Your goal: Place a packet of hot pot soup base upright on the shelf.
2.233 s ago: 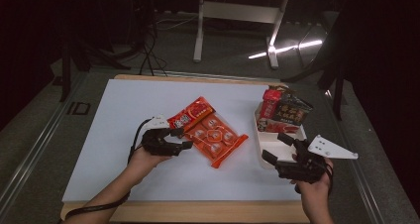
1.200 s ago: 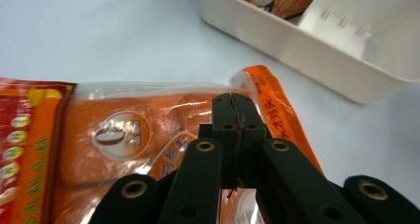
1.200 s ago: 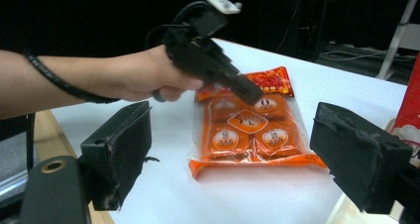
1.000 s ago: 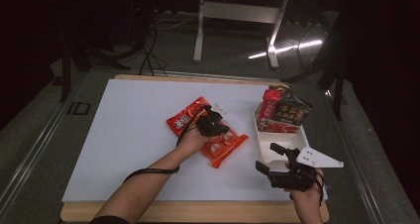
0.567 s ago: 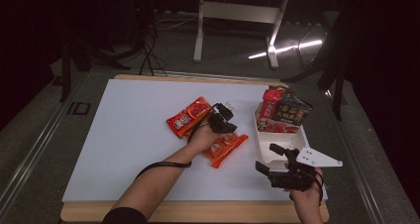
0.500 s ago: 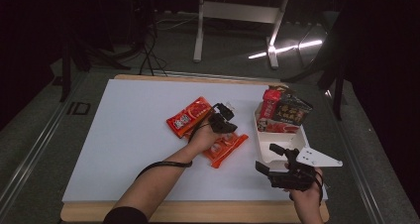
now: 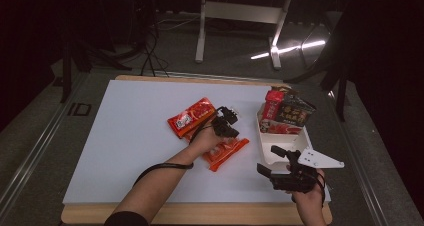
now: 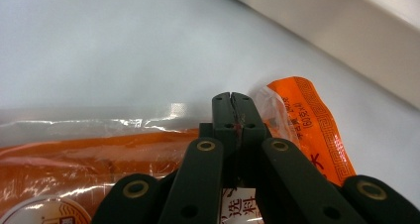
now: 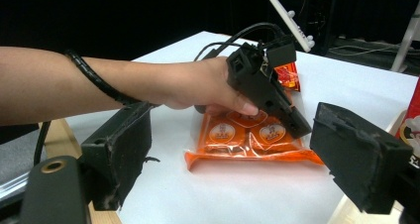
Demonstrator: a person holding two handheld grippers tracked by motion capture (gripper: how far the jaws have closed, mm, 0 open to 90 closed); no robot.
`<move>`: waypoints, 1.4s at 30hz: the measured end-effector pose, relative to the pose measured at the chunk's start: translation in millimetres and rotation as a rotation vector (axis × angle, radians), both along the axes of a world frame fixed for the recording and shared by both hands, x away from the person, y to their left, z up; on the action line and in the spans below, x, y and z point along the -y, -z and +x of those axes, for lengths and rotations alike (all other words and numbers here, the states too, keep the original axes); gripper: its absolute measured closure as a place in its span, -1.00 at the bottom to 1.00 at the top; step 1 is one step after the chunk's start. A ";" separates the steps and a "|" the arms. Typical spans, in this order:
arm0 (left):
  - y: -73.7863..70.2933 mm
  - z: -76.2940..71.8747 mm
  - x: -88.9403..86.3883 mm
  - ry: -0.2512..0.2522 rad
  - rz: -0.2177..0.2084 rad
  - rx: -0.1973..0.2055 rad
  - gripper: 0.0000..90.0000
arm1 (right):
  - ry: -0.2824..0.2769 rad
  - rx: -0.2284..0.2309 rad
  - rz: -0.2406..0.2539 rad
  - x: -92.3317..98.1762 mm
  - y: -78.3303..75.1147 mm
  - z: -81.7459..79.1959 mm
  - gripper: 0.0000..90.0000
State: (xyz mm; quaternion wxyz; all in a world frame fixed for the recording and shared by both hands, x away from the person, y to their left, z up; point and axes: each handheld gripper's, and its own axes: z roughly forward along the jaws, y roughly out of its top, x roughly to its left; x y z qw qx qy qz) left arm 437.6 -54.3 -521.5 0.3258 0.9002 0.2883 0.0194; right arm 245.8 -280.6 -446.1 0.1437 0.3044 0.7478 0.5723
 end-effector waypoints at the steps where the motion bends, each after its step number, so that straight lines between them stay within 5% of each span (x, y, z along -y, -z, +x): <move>1: 0.0 0.0 0.0 0.000 0.000 0.000 1.00 | -0.001 0.000 0.001 0.1 -0.2 -0.4 -0.64; 14: -2.2 -44.7 -16.6 0.081 0.017 -0.025 1.00 | -0.003 -0.007 0.007 -1.2 -0.6 -0.7 -0.64; 27: -4.7 -70.0 -36.3 0.120 0.053 -0.058 1.00 | -0.002 -0.003 0.005 -2.7 -1.7 -1.1 -0.64; 32: -3.9 -74.7 -46.5 0.114 0.036 -0.077 1.00 | -0.007 -0.006 0.001 -4.2 -1.4 -1.4 -0.64; 36: -4.3 -78.5 -46.7 0.120 0.048 -0.056 1.00 | -0.008 -0.005 -0.005 -4.8 -1.3 -1.1 -0.64; 42: -6.5 -72.0 -61.0 0.098 -0.047 -0.073 1.00 | -0.011 -0.005 -0.011 -6.2 -0.9 -1.6 -0.64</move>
